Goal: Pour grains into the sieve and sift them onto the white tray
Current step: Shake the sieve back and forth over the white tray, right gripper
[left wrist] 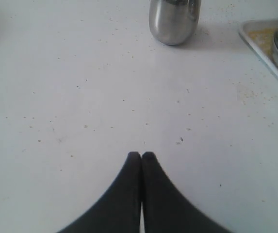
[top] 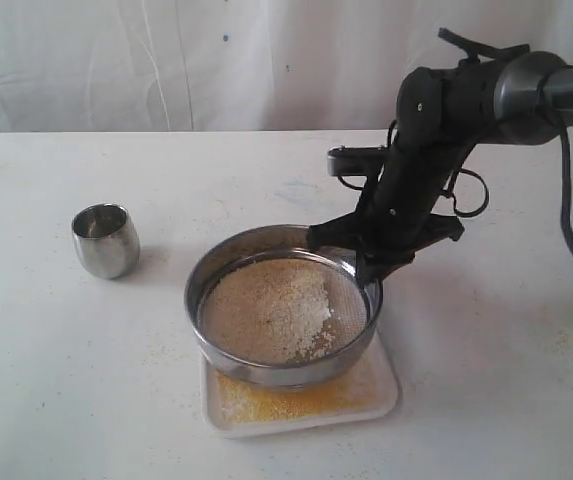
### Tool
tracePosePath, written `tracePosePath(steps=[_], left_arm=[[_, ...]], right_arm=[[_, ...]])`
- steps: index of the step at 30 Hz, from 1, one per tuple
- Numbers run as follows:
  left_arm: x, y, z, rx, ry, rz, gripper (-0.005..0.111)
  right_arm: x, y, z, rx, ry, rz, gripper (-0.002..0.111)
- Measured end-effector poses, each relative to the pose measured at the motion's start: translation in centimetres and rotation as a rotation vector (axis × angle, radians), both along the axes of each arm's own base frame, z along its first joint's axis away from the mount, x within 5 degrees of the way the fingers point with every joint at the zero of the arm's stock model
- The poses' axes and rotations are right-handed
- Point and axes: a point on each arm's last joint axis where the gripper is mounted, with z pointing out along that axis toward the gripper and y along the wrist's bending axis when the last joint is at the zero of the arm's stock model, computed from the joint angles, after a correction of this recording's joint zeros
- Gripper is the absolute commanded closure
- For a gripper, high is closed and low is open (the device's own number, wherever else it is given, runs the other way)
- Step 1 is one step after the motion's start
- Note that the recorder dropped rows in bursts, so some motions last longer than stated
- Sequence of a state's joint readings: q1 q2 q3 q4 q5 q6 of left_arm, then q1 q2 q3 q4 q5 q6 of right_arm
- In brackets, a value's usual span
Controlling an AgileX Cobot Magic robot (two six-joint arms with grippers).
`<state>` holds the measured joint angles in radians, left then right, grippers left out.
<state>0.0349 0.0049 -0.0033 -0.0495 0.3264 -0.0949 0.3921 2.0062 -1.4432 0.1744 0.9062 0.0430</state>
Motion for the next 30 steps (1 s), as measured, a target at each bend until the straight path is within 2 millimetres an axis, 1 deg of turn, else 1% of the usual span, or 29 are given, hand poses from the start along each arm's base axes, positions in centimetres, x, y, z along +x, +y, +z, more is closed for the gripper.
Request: tracePosePath(steps=[3, 4, 6, 8, 10, 12, 14, 17, 19, 20, 22, 24, 27, 30], left_arm=[[0.0, 0.0, 0.0, 0.000, 0.000, 0.000, 0.107], [0.0, 0.0, 0.0, 0.000, 0.000, 0.000, 0.107], [0.0, 0.0, 0.0, 0.000, 0.000, 0.000, 0.107], [0.0, 0.0, 0.0, 0.000, 0.000, 0.000, 0.107], [0.0, 0.0, 0.0, 0.000, 0.000, 0.000, 0.107], [0.0, 0.0, 0.0, 0.000, 0.000, 0.000, 0.107], [0.0, 0.0, 0.0, 0.000, 0.000, 0.000, 0.107], [0.0, 0.0, 0.0, 0.000, 0.000, 0.000, 0.107], [0.0, 0.0, 0.0, 0.000, 0.000, 0.000, 0.107], [0.0, 0.0, 0.0, 0.000, 0.000, 0.000, 0.107], [0.0, 0.0, 0.0, 0.000, 0.000, 0.000, 0.107], [0.0, 0.0, 0.0, 0.000, 0.000, 0.000, 0.107], [0.0, 0.0, 0.0, 0.000, 0.000, 0.000, 0.107], [0.0, 0.0, 0.0, 0.000, 0.000, 0.000, 0.107]], right_arm=[[0.9, 0.3, -0.2, 0.030, -0.096, -0.016, 0.108], [1.0, 0.4, -0.1, 0.040, -0.097, -0.029, 0.108], [0.6, 0.3, 0.1, 0.054, -0.044, -0.058, 0.108], [0.2, 0.2, 0.1, 0.041, -0.009, -0.040, 0.108], [0.5, 0.4, 0.0, 0.042, -0.058, -0.005, 0.108], [1.3, 0.6, 0.1, 0.057, -0.138, -0.008, 0.108], [1.1, 0.4, 0.2, 0.064, -0.108, -0.033, 0.108], [-0.1, 0.0, 0.0, 0.021, 0.009, -0.008, 0.108], [-0.2, 0.3, -0.5, -0.008, -0.013, 0.048, 0.108], [0.1, 0.4, -0.6, -0.006, -0.057, 0.057, 0.108], [0.6, 0.4, -0.6, 0.005, -0.096, 0.035, 0.108], [0.3, 0.3, -0.5, -0.001, -0.047, 0.010, 0.108], [-0.6, -0.1, -0.7, -0.034, 0.031, 0.026, 0.108], [0.3, 0.0, -0.6, -0.029, -0.075, 0.016, 0.108]])
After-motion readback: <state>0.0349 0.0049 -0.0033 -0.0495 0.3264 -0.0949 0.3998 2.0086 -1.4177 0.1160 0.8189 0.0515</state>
